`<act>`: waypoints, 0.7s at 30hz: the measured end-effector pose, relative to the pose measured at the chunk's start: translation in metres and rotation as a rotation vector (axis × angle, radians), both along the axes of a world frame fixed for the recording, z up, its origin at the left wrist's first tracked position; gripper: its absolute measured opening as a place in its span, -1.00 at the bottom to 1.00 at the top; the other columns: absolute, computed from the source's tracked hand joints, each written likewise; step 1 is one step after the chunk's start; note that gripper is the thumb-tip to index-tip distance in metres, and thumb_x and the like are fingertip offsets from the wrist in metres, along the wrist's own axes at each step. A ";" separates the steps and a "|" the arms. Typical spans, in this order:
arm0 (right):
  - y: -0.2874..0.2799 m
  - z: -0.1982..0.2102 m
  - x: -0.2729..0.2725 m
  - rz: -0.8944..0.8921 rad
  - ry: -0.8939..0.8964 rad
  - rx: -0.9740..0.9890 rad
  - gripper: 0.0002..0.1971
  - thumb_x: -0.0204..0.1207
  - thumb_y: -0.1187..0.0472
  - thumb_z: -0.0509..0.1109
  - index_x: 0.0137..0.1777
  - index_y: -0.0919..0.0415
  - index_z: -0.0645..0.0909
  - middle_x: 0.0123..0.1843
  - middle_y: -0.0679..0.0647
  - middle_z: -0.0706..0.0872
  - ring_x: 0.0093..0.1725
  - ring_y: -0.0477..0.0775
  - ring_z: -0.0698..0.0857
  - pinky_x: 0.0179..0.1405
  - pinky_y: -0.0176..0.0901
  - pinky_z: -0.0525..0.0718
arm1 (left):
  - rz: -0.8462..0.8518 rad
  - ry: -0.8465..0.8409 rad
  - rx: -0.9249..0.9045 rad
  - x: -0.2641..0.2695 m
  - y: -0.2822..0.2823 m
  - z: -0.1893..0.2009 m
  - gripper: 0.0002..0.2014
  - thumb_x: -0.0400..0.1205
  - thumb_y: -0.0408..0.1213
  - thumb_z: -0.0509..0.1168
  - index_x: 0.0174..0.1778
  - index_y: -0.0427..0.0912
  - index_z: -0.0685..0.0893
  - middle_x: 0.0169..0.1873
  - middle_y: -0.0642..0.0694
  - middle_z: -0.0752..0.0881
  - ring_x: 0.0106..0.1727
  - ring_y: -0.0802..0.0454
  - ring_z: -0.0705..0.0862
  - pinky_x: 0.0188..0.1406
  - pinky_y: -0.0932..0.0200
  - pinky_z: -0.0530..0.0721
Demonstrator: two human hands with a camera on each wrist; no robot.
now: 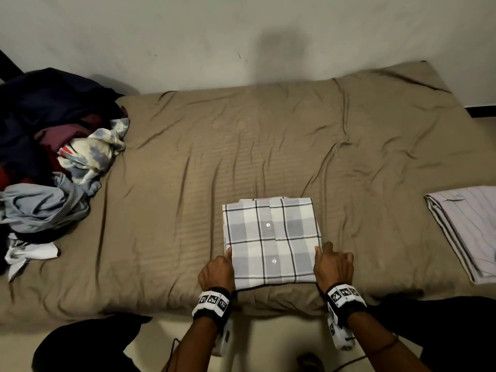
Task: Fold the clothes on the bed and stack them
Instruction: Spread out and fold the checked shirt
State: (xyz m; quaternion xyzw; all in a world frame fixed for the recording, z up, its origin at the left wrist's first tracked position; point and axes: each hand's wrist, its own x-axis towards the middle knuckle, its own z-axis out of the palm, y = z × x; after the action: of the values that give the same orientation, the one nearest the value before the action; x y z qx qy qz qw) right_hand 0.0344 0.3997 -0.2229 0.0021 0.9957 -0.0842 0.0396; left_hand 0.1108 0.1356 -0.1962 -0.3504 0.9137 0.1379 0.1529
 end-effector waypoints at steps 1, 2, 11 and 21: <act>0.000 0.005 0.002 0.002 0.041 0.007 -0.62 0.63 -0.03 0.10 -0.06 0.28 0.56 -0.23 0.39 0.72 -0.21 0.39 0.67 -0.06 0.20 0.51 | -0.012 0.025 -0.035 0.002 0.001 0.002 -0.49 0.83 0.15 -0.01 0.21 -0.21 0.63 -0.02 -0.26 0.83 0.03 -0.30 0.80 -0.05 -0.03 0.67; -0.001 0.006 0.007 0.020 0.113 0.001 -0.61 0.62 -0.04 0.17 0.08 0.30 0.59 0.01 0.42 0.71 -0.01 0.43 0.64 0.04 0.24 0.50 | -0.040 0.093 -0.079 0.005 0.003 0.003 -0.57 0.81 0.10 0.12 0.23 -0.24 0.56 -0.12 -0.28 0.82 -0.11 -0.32 0.80 -0.16 -0.06 0.68; -0.022 -0.024 0.046 0.662 0.007 -0.154 -0.12 0.64 -0.20 0.23 0.79 0.27 -0.01 0.83 0.17 -0.08 0.79 0.21 0.08 0.72 0.14 0.01 | -0.814 0.309 -0.022 0.024 0.054 -0.033 -0.17 0.75 0.34 -0.01 0.80 -0.18 0.14 0.79 -0.25 0.07 0.79 -0.21 0.11 0.63 -0.36 0.09; 0.034 -0.008 0.027 0.413 -0.184 -0.025 0.13 0.44 -0.67 0.00 0.81 0.10 -0.09 0.83 0.08 -0.19 0.80 0.15 -0.07 0.71 0.21 0.05 | -0.579 0.119 0.071 0.050 0.014 -0.042 0.09 0.56 0.60 0.05 0.79 -0.20 0.14 0.79 -0.16 0.09 0.80 -0.08 0.05 0.63 -0.43 0.09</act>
State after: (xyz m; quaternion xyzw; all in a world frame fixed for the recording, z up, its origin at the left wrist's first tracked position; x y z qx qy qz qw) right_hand 0.0610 0.4337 -0.2306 -0.1947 0.9660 -0.0861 0.1468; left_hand 0.1609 0.1501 -0.2378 -0.0609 0.9776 0.1407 0.1441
